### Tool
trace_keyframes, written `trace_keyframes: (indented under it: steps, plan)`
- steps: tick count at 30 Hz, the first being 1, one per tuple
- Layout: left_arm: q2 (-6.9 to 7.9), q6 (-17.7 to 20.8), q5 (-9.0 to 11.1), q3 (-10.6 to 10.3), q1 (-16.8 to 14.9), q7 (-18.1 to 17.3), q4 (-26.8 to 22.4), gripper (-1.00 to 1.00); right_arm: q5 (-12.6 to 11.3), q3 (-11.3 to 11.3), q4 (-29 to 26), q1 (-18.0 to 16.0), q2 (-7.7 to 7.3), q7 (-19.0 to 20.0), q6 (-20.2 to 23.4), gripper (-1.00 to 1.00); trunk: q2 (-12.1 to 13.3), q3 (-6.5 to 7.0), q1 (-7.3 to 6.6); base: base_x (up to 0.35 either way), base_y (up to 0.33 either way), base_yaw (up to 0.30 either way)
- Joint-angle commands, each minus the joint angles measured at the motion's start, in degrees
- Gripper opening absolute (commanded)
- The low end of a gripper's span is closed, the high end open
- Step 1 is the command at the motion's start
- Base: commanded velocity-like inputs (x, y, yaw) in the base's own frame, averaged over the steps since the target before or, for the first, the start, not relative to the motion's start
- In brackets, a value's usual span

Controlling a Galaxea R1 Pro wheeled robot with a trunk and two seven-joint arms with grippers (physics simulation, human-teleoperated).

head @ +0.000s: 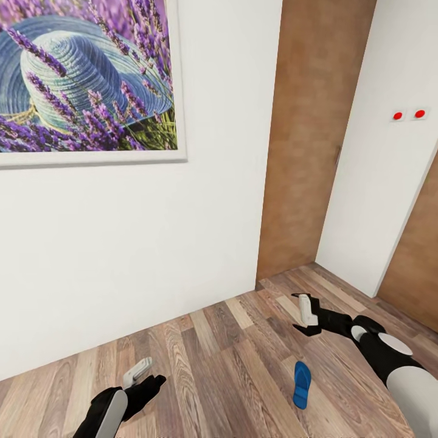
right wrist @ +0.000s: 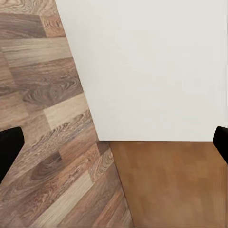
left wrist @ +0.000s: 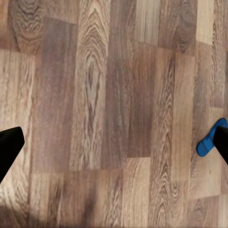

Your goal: In the bedroom, move the book from the bed onto either nightstand, and place the two sandals side by side next to the bed.

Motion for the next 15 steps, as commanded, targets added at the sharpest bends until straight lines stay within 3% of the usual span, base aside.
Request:
trace_keyframes:
  steps: [1, 11, 15]
  plan:
    - [-0.05, 0.27, 0.61, 0.13, -0.03, 0.44, -0.09, 1.00, 0.23, 0.06, -0.20, -0.03, -0.02, -0.04, -0.07, 1.00, -0.45, -0.25, 0.22, 0.000, 0.000, 0.000]
    - [-0.08, 0.17, 0.74, 0.07, -0.03, 0.39, -0.12, 1.00, 0.87, 0.42, -0.54, -0.84, -0.08, -0.43, -0.62, 1.00, -4.46, -2.04, 2.42, 0.000, 0.000, 0.000]
    - [-0.10, 0.14, 0.75, -0.05, -0.03, 0.43, -0.12, 1.00, 1.08, 0.70, -0.80, -1.06, 0.01, -3.99, -0.96, 1.00, -6.06, -2.76, 3.30, 0.000, 0.000, 0.000]
